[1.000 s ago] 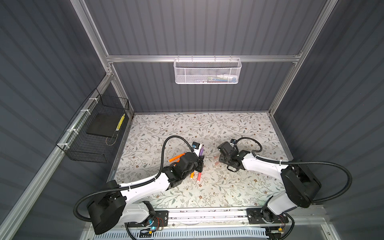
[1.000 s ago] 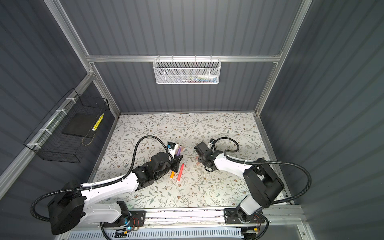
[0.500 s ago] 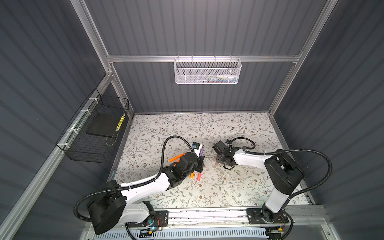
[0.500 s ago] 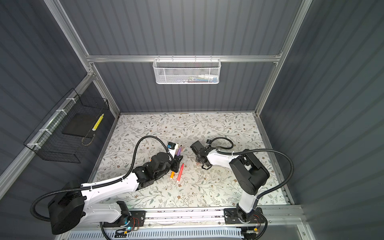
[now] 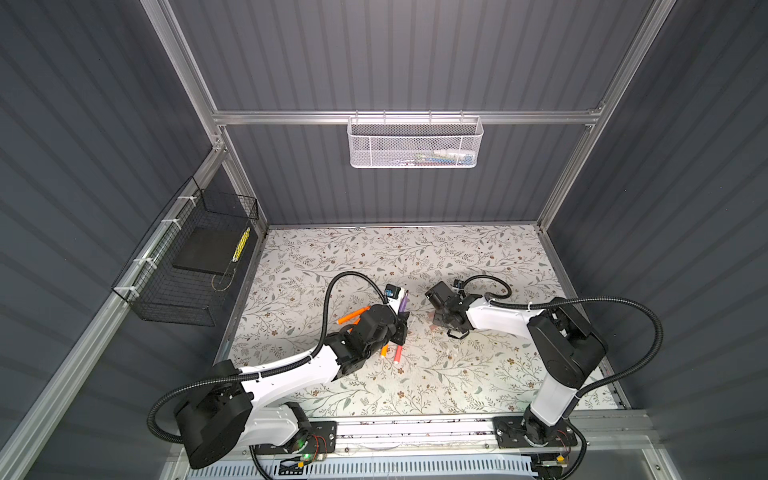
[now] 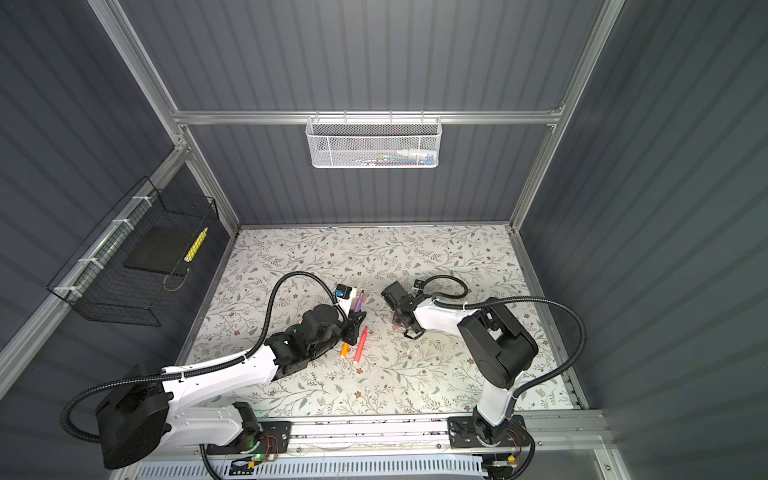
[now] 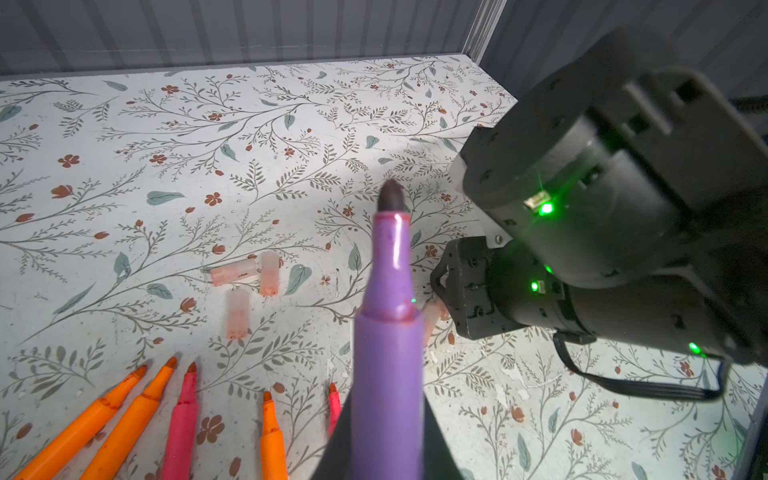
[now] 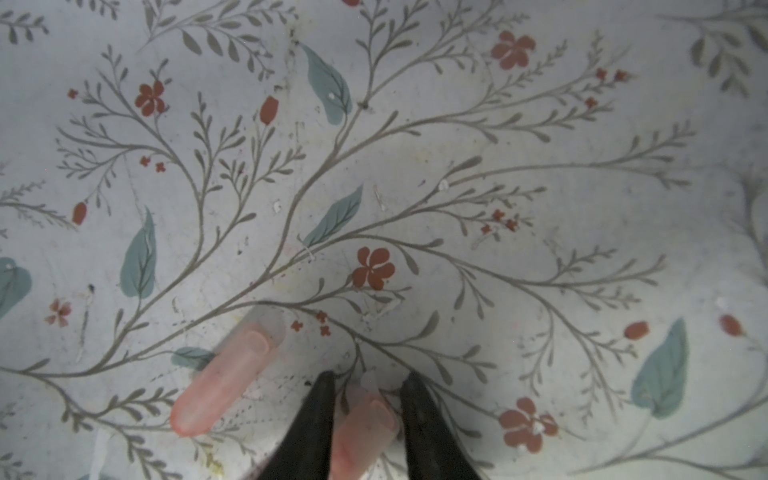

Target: Insert the pens into the pen caps

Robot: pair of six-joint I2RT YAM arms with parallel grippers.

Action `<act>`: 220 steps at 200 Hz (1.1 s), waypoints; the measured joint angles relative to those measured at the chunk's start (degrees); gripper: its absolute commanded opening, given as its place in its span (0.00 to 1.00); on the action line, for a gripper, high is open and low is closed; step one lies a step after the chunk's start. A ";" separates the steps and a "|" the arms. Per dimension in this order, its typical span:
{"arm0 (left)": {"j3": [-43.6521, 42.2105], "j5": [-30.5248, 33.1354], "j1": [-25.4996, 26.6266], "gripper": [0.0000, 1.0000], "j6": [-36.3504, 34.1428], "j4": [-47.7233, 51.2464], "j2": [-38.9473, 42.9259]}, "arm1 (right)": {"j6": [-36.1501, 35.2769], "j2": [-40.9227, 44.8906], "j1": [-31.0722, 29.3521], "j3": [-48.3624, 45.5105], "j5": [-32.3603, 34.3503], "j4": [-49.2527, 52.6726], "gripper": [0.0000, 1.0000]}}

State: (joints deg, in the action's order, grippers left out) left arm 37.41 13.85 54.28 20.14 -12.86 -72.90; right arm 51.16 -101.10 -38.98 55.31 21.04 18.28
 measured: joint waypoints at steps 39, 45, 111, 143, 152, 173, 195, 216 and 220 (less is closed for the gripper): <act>0.00 -0.02 0.00 0.00 0.00 0.00 0.00 | 0.13 0.24 -0.02 -0.48 -0.52 -0.17 0.47; 0.00 -0.02 0.00 0.00 0.00 0.02 0.00 | 0.11 0.39 -0.02 -0.70 -0.70 -0.28 0.47; 0.00 -0.04 0.00 0.00 0.00 0.02 0.00 | 0.48 1.25 -0.55 -1.31 -2.54 -0.63 0.42; 0.00 -0.04 0.00 0.00 0.00 0.02 0.00 | 0.76 1.25 -1.27 -1.31 -2.60 -0.61 0.43; 0.00 -0.04 0.00 0.00 0.00 0.02 0.00 | 0.90 1.25 -1.51 -1.31 -2.62 -0.59 0.43; 0.00 -0.24 0.00 0.00 0.00 0.04 0.00 | 0.96 1.25 -1.86 -1.31 -2.60 -0.59 0.41; 0.00 -0.37 0.00 0.00 0.02 0.04 0.00 | 1.29 1.25 -1.97 -1.31 -2.51 -0.44 0.33; 0.00 -0.42 0.00 0.00 0.00 0.07 0.00 | 1.40 1.25 -1.97 -1.29 -2.14 -0.07 0.28; 0.00 -0.44 0.00 0.00 0.00 0.07 0.00 | 1.40 1.25 -1.97 -1.29 -2.08 0.02 0.27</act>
State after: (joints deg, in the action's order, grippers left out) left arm 37.41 13.41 54.28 20.14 -12.80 -72.90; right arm 52.56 -99.85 -40.95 54.02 18.96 18.31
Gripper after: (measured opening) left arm 0.174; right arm 0.295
